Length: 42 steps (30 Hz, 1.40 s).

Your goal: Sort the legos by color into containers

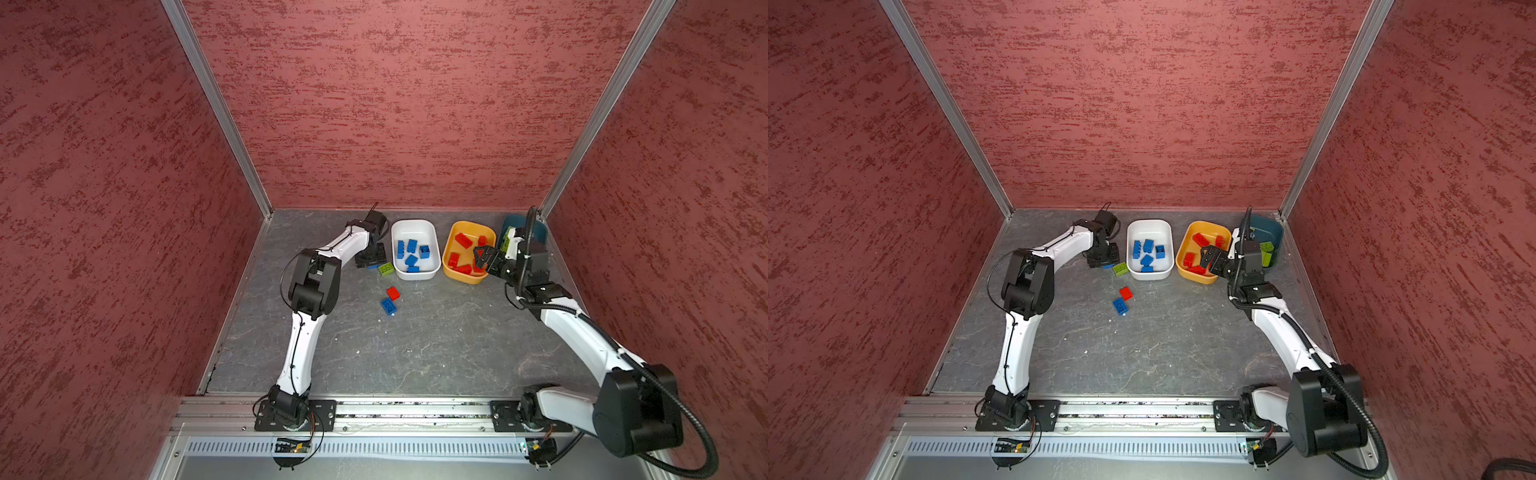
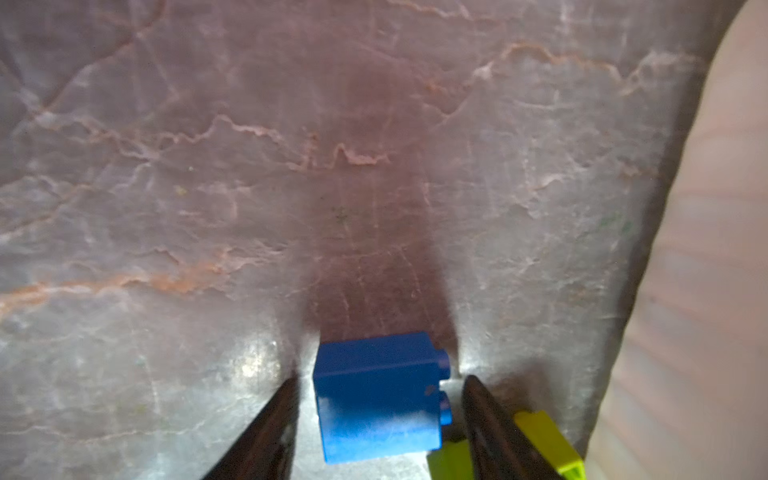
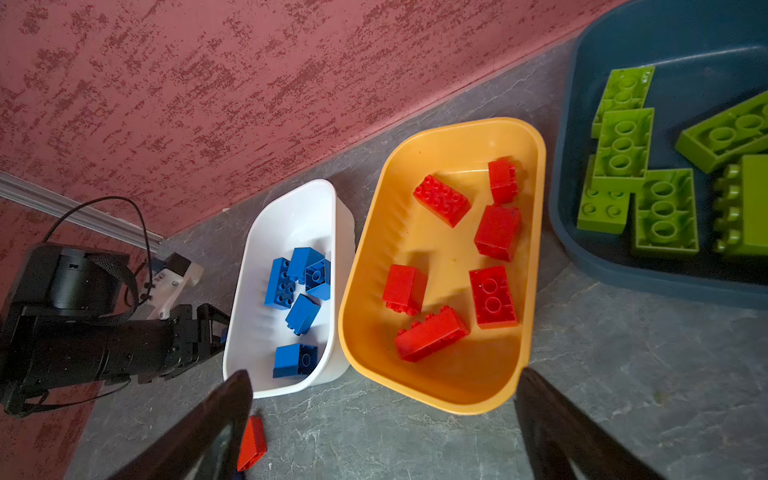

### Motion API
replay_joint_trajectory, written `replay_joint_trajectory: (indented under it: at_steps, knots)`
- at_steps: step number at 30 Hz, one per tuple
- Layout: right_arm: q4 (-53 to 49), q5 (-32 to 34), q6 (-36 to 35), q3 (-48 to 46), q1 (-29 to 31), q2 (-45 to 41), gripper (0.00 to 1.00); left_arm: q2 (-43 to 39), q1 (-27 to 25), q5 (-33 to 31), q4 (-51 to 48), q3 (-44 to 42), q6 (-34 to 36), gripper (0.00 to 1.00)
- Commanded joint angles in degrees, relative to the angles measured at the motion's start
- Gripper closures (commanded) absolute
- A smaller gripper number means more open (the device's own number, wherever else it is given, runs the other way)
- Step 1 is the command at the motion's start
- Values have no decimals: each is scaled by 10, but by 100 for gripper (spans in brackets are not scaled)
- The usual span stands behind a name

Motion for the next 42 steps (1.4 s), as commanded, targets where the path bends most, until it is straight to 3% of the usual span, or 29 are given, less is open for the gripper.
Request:
replay_joint_trajectory:
  at_steps: [1,8,16,23,31,42]
  knots:
    - [20,-3,4,3,0,-11,1,20,-3,9,-11,6,9,45]
    - [11,2,1,1,0,-15,1,1,-12,31,6,-19,19,59]
    - [8,3,4,-7,0,-10,1,-21,-42,34,29,-64,43,68]
    - [11,0,6,-11,0,0,1,-84,-68,54,80,-163,38,69]
    - [14,-3,8,-11,0,14,1,-145,-104,71,88,-240,-17,71]
    - [15,-11,0,-7,4,32,1,-216,-148,85,132,-177,-3,72]
